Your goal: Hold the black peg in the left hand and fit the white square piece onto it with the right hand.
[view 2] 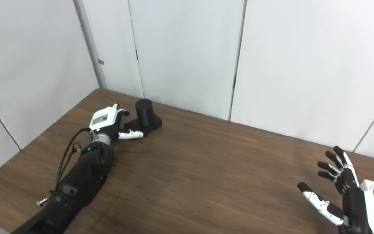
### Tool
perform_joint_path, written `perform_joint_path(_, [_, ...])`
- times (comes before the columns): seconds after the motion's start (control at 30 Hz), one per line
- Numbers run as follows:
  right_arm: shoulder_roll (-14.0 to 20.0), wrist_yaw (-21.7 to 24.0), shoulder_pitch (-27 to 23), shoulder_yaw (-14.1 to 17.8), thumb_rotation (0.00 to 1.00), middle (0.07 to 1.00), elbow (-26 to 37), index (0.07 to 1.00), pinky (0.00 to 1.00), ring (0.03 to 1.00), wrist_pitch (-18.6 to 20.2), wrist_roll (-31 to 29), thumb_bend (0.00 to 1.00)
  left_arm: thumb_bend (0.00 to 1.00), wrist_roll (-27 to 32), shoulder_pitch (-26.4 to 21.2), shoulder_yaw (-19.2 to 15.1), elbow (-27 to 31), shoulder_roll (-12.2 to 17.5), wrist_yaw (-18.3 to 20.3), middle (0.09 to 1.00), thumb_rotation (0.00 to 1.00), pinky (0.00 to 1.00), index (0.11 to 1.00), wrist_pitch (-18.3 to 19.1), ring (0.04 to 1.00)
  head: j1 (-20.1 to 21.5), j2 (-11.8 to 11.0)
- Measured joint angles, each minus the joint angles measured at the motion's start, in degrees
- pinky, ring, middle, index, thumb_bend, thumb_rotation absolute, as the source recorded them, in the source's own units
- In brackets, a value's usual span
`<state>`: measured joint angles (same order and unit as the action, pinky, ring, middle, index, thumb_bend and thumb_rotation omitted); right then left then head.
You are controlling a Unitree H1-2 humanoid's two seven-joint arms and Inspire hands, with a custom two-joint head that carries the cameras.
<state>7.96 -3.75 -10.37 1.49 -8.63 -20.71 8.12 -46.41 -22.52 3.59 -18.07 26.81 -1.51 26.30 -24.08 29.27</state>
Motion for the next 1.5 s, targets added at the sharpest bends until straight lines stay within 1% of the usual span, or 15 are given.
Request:
perform_joint_path(0.43, [-0.01,0.04,0.06,-0.02,0.25,0.863,0.20,0.906,0.67,0.749,-0.02,-0.01,0.53,1.00,0.48,-2.48,2.66,-4.09,0.98,-0.16,1.000,0.63,0.98,0.807,-0.09,1.000,0.79,0.26])
perform_joint_path(0.63, [-0.03,-0.06,0.17,-0.01,0.26,0.860,0.58,0.900,0.65,0.734,-0.01,0.35,0.54,1.00,2.64,-3.44,3.47,-7.31,1.40,0.11,1.000,0.63,0.99,0.769,-1.82,1.000,1.06,0.44])
perform_joint_path(0.8, [-0.04,-0.18,0.18,0.00,0.29,0.867,0.63,0.900,0.65,0.729,-0.01,0.56,0.53,1.00,2.82,-3.87,4.61,-9.17,1.45,-1.24,1.000,0.65,0.97,0.766,-2.69,1.000,1.14,0.62])
perform_joint_path(0.87, [-0.03,-0.18,0.20,0.00,0.26,0.871,0.66,0.903,0.66,0.738,-0.01,0.55,0.53,0.97,2.98,-4.16,4.70,-9.82,1.46,-1.74,1.000,0.63,0.96,0.771,-2.94,1.000,1.14,0.62])
perform_joint_path(1.0, [-0.03,-0.23,0.31,0.04,0.28,0.864,0.69,0.905,0.67,0.742,-0.01,0.69,0.53,0.94,4.42,-4.53,4.73,-10.56,1.48,-2.02,0.997,0.61,0.94,0.776,-3.74,1.000,1.14,0.88])
perform_joint_path(1.17, [-0.02,-0.23,0.39,0.14,0.29,0.866,0.94,0.903,0.68,0.755,-0.01,0.62,0.52,0.85,4.49,-4.55,5.45,-10.59,2.19,-1.82,0.971,0.59,0.93,0.708,-3.75,1.000,1.06,1.23])
perform_joint_path(1.2, [-0.02,-0.22,0.39,0.15,0.29,0.866,0.94,0.904,0.69,0.756,-0.01,0.54,0.51,0.82,4.51,-4.58,5.59,-10.59,2.43,-1.78,0.963,0.58,0.93,0.692,-3.82,1.000,1.06,1.32])
perform_joint_path(1.27, [-0.01,-0.21,0.39,0.15,0.29,0.868,0.93,0.905,0.69,0.758,-0.01,0.43,0.50,0.75,4.71,-4.72,5.65,-10.59,2.90,-1.74,0.936,0.45,0.93,0.635,-4.06,0.998,1.06,1.32])
perform_joint_path(1.3, [-0.01,-0.21,0.39,0.15,0.30,0.868,0.93,0.905,0.69,0.757,-0.02,0.43,0.50,0.74,4.85,-4.74,5.73,-10.59,3.12,-1.65,0.929,0.42,0.93,0.619,-4.25,0.997,1.06,1.32])
perform_joint_path(1.33, [0.02,-0.21,0.40,0.17,0.30,0.866,0.90,0.903,0.68,0.755,-0.02,0.43,0.50,0.73,4.92,-4.73,5.74,-10.59,3.21,-1.73,0.909,0.34,0.92,0.585,-4.48,0.984,1.06,1.32])
perform_joint_path(1.37, [0.05,-0.21,0.39,0.20,0.30,0.866,0.88,0.902,0.68,0.754,-0.02,0.42,0.50,0.72,4.96,-4.74,5.82,-10.59,3.28,-1.83,0.899,0.29,0.91,0.567,-4.69,0.976,0.97,1.41])
perform_joint_path(1.4, [0.05,-0.21,0.39,0.22,0.30,0.865,0.88,0.902,0.68,0.754,-0.02,0.39,0.50,0.72,4.96,-4.74,6.07,-10.59,3.50,-1.85,0.893,0.26,0.91,0.558,-4.87,0.972,0.88,1.41])
perform_joint_path(1.43, [0.05,-0.21,0.39,0.25,0.31,0.866,0.87,0.901,0.68,0.754,-0.03,0.37,0.50,0.62,4.96,-4.74,6.28,-10.59,3.71,-1.80,0.889,0.17,0.91,0.524,-4.98,0.968,0.88,1.41])
perform_joint_path(1.47, [0.06,-0.21,0.39,0.33,0.30,0.870,0.82,0.904,0.69,0.758,-0.03,0.29,0.50,0.56,4.99,-4.75,6.56,-10.59,3.96,-1.66,0.881,0.12,0.90,0.503,-5.12,0.960,0.88,1.41])
perform_joint_path(1.5, [0.06,-0.20,0.39,0.38,0.30,0.871,0.80,0.907,0.69,0.760,-0.03,0.18,0.50,0.54,5.05,-4.75,6.69,-10.54,4.06,-1.54,0.878,0.10,0.89,0.495,-5.18,0.955,0.88,1.41])
